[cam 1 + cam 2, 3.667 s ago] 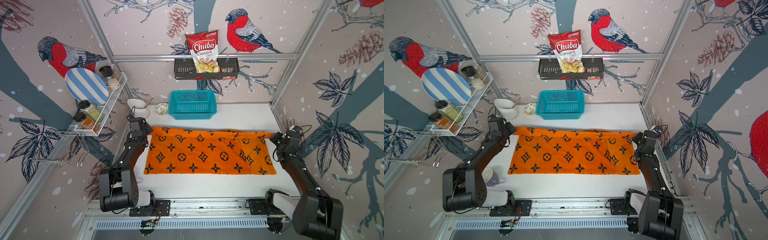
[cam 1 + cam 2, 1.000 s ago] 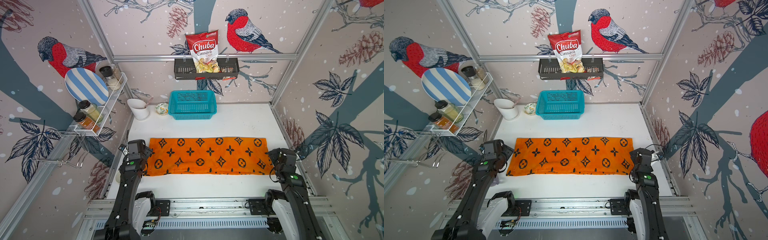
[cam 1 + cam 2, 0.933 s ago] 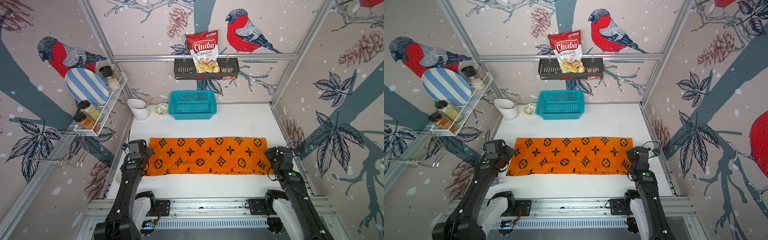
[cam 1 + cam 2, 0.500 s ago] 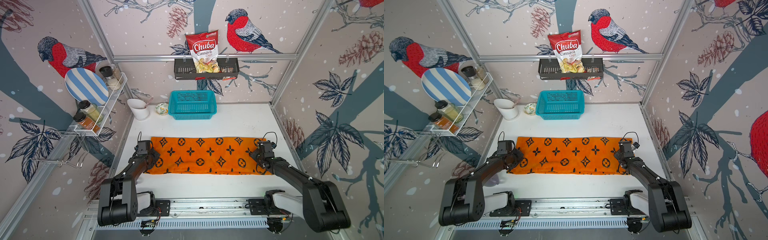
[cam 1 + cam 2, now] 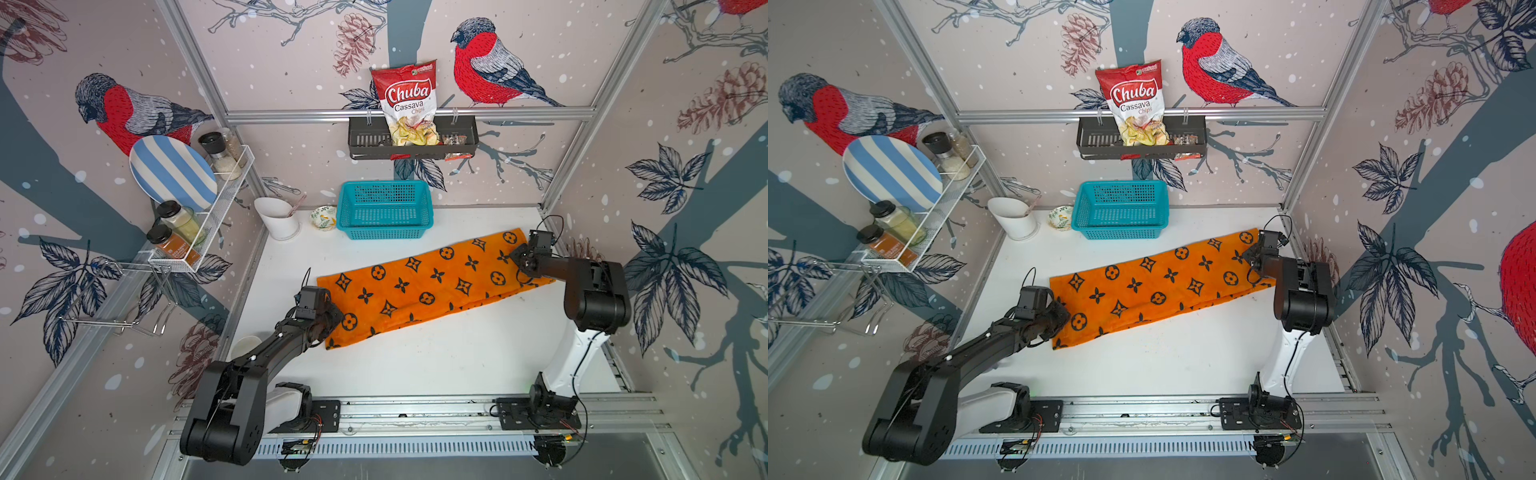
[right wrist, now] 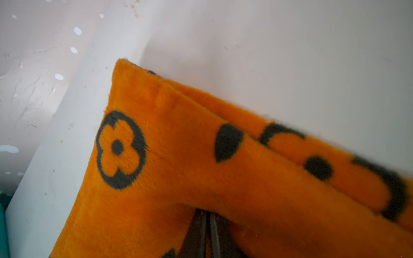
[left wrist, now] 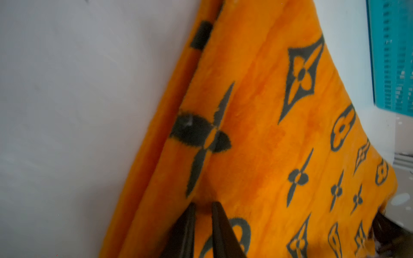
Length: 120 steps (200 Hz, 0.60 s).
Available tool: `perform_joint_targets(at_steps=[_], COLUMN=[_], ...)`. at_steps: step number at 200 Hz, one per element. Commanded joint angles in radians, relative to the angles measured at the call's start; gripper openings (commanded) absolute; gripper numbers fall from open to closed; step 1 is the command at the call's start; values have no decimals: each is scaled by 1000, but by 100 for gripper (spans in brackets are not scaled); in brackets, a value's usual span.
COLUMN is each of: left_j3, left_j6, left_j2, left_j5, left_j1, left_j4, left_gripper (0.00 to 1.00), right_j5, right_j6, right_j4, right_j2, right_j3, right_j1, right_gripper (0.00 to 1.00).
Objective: Roll up the pillowcase
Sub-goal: Adjust the pillowcase at the center of the board.
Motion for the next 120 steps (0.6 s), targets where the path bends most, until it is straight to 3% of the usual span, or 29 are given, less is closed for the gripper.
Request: perform_joint_targets(at_steps=[1,16,28,65,120], left_j3=[38,90,134,236,322], left_j6=[-38,17,79,256,354], left_j2=[-44,-76,-87,-7,196], left_j5=[-47,-111,-167,-227,-129], left_j1=[-35,-35,-35,-9,53], left_j4=[-186,-267,-302,-304,-245], left_gripper=[45,57,59,55,52], right_j5=[15,31,32,69,58], right_j6=[-51,-66,-75,-73,6], right_j4=[-223,-243,-257,-235,-209], right_j2=[56,41,14,-141,-266], right_j3=[133,176,177,18,-213], right_j1=[27,66,103,283,592], right_gripper=[16,27,31,36,34])
